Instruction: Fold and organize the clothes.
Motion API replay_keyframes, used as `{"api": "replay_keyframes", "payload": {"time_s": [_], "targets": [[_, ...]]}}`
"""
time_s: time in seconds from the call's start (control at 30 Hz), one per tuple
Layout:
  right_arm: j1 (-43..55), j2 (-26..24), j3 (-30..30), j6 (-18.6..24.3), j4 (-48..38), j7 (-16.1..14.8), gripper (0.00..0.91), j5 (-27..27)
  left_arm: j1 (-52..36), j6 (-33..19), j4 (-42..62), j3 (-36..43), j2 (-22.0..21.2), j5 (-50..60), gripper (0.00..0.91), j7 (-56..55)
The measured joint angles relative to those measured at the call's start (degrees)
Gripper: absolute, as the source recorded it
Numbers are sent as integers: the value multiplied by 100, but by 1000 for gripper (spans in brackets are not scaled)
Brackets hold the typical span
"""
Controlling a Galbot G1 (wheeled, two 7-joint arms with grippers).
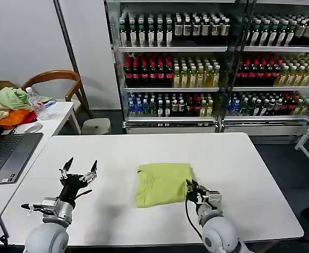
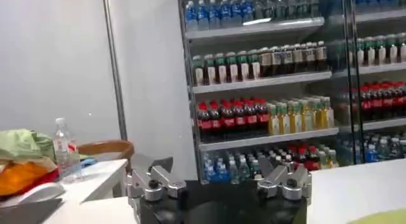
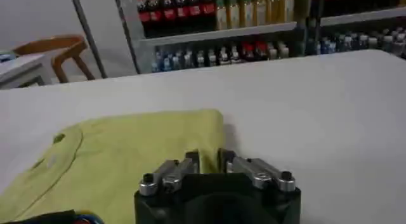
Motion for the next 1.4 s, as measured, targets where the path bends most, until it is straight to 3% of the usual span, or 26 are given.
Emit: {"api": "replay_keyframes", "payload": {"time_s": [0.27, 0.57, 0.93, 1.4], "targets": [[38, -294, 430, 30, 289, -523, 907, -468, 16, 38, -92, 69, 60, -3, 907, -37], [254, -510, 939, 768, 141, -1141, 907, -1257, -96, -63, -56, 191, 89, 37, 907, -14], [385, -473, 1256, 1326, -355, -1504, 907, -1845, -216, -442, 17, 273, 90, 235, 907, 103], [479, -500, 1388, 1532, -662, -1743, 907, -2198, -233, -710, 69, 231, 53, 599, 907, 324]]}}
